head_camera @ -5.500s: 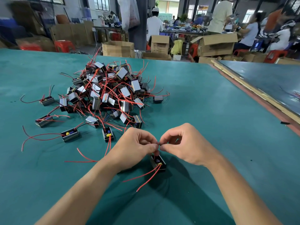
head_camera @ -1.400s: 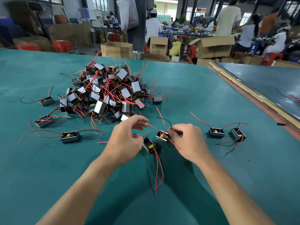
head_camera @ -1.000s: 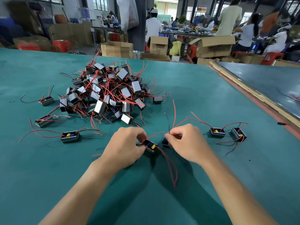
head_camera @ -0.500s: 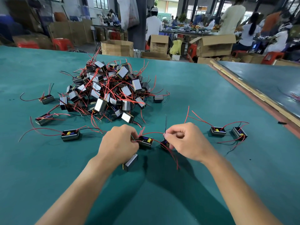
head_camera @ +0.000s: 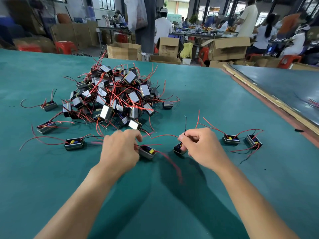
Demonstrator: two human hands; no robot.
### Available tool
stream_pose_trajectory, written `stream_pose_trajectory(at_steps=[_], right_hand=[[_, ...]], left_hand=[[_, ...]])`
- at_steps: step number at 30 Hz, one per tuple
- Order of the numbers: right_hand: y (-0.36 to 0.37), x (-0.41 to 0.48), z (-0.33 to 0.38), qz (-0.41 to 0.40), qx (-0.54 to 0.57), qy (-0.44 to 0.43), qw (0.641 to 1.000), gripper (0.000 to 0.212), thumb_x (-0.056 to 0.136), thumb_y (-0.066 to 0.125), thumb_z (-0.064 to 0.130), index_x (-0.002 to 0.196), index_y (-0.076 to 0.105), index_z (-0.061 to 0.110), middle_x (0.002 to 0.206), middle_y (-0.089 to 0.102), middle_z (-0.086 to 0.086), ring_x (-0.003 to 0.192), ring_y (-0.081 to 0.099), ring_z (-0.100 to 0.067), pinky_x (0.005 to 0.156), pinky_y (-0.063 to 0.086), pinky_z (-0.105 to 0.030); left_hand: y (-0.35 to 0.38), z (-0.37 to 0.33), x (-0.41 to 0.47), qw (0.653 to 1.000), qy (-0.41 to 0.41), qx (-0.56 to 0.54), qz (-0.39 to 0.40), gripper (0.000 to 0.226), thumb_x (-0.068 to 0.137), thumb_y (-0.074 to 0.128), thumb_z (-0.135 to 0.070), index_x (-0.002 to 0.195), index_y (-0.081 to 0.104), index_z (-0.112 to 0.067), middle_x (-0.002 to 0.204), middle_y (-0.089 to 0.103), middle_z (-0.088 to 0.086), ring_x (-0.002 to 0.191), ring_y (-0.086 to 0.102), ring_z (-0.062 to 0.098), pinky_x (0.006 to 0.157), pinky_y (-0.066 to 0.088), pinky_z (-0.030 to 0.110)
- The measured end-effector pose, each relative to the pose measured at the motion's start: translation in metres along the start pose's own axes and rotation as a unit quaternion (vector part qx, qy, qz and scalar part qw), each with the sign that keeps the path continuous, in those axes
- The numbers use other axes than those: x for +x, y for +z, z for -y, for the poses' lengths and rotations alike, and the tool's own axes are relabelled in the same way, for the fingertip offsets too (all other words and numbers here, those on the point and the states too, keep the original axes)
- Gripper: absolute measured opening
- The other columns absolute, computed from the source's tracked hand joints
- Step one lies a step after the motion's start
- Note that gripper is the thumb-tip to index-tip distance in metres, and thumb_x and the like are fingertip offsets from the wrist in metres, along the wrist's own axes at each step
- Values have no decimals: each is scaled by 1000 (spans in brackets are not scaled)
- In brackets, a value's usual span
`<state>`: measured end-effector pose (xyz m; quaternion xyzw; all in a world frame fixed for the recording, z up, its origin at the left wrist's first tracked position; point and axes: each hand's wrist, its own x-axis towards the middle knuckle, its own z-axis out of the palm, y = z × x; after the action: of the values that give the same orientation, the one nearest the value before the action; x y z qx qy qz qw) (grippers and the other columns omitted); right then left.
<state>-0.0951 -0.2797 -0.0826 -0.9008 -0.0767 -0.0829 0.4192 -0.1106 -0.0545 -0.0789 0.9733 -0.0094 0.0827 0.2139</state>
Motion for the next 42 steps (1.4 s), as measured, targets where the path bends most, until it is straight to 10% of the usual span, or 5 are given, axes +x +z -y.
stream_pose_trajectory(at_steps=[11, 21, 29, 42], right_hand=[[-1, 0, 2, 16, -24, 8, 1000, 30, 93, 60, 23, 67, 65, 9, 60, 70, 10, 44, 51, -3, 55, 45, -25], [0, -1, 3, 6, -25, 6, 1000, 30, 92, 59, 22, 65, 65, 10, 58, 69, 7, 45, 50, -8, 56, 44, -29], [0, 1, 3, -41, 62, 8, 997, 21, 94, 59, 24, 76, 68, 24, 50, 64, 3, 42, 49, -7, 57, 45, -26], [-3, 5, -2, -137, 63, 19, 988, 22, 90, 62, 16, 69, 59, 20, 54, 62, -3, 44, 43, -8, 53, 37, -27]], left_hand=[[0, 7, 6, 987, -7, -56, -154, 31, 82, 70, -11, 111, 65, -19, 103, 69, 1, 101, 58, 29, 91, 44, 45], [-3, -5, 4, 957, 29, -198, -209, 7, 85, 71, -16, 82, 72, -22, 74, 66, -13, 65, 56, 12, 66, 49, 29], [0, -11, 8, 939, -59, -336, -42, 15, 88, 50, -13, 93, 60, -24, 69, 72, -8, 52, 62, 20, 61, 56, 41], [3, -21, 2, 892, 44, -444, 72, 31, 102, 44, -8, 78, 63, -8, 42, 45, 0, 43, 35, 16, 48, 33, 24]])
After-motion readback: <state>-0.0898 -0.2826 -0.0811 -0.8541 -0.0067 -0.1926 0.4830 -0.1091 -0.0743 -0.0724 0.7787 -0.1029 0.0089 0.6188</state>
